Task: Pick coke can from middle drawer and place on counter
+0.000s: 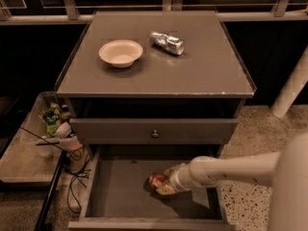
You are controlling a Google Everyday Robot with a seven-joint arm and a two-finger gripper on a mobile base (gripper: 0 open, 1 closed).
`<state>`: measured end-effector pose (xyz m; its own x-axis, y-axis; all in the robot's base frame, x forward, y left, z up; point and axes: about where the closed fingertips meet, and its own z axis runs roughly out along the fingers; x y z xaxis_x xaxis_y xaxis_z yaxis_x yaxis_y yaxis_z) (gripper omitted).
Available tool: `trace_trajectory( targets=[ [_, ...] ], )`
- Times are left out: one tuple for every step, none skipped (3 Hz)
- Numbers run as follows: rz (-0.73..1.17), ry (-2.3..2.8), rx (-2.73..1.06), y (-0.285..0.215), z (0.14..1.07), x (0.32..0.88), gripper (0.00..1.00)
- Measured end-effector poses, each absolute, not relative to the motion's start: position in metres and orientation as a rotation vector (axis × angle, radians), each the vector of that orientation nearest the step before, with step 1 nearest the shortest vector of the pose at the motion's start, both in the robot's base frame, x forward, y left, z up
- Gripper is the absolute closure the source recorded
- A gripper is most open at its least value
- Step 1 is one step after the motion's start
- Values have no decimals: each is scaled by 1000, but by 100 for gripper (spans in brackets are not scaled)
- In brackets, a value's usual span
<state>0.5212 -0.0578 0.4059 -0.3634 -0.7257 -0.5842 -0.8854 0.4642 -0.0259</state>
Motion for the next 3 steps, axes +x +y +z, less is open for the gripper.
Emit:
trace_trajectory(
  targets=[
    [412, 2172, -1291, -91, 444, 493, 100],
    [398, 2121, -1238, -123, 503, 482, 100],
    [339, 2100, -1196, -162, 576, 485, 100]
  ],
)
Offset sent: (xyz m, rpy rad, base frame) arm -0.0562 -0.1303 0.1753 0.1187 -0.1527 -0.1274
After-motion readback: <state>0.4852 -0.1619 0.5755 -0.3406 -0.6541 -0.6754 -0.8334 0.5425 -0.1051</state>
